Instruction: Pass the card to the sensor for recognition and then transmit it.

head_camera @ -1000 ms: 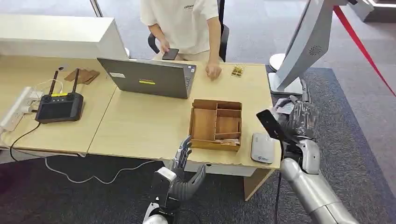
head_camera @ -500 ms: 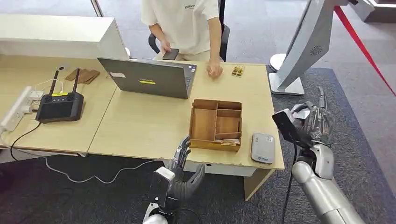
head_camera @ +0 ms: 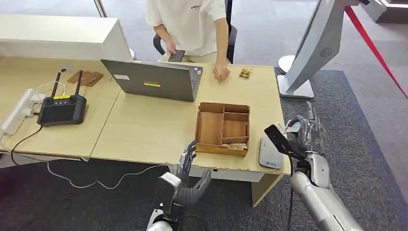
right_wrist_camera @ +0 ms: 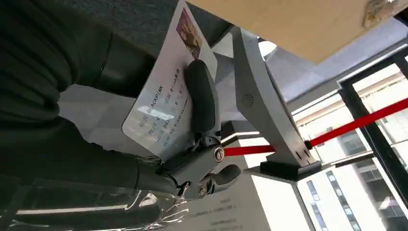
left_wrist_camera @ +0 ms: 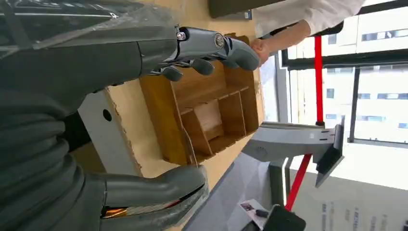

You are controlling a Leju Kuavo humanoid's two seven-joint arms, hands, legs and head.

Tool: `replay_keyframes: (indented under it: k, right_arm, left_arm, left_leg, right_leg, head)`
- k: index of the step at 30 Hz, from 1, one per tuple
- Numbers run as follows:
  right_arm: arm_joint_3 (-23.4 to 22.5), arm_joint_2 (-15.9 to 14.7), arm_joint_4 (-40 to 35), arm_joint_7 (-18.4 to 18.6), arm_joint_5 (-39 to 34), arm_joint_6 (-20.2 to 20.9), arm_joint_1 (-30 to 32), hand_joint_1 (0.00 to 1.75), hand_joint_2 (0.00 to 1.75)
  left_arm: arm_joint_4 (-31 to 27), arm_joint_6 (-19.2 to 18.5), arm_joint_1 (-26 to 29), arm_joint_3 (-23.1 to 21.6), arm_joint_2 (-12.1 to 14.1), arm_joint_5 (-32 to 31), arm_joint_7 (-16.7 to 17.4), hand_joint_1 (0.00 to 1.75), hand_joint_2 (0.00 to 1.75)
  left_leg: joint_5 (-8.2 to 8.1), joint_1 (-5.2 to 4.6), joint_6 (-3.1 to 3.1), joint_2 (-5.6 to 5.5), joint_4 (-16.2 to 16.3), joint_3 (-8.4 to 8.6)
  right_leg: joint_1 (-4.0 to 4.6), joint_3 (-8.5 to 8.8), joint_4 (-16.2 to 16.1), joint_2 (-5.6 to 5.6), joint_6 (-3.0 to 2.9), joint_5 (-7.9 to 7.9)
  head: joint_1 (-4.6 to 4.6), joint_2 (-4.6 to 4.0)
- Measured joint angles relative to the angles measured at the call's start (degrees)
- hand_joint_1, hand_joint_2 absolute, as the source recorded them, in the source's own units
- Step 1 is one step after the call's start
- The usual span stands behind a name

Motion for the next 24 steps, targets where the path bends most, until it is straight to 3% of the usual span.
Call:
replay_keyframes:
  k: [24]
  right_arm:
    - [2.4, 1.5, 10.0, 0.3, -1.7, 1.2, 0.1, 1.75, 1.75]
  left_arm:
    - [-1.4, 0.8, 1.1, 1.1, 0.3, -0.9, 1.2, 0.0, 1.75]
  left_leg:
    - [0.0, 0.0, 0.0, 0.01, 0.0, 0.0]
  right_leg:
    - [0.0, -0.01, 0.0, 0.0, 0.0, -0.01]
  head:
    - [0.02, 0.0]
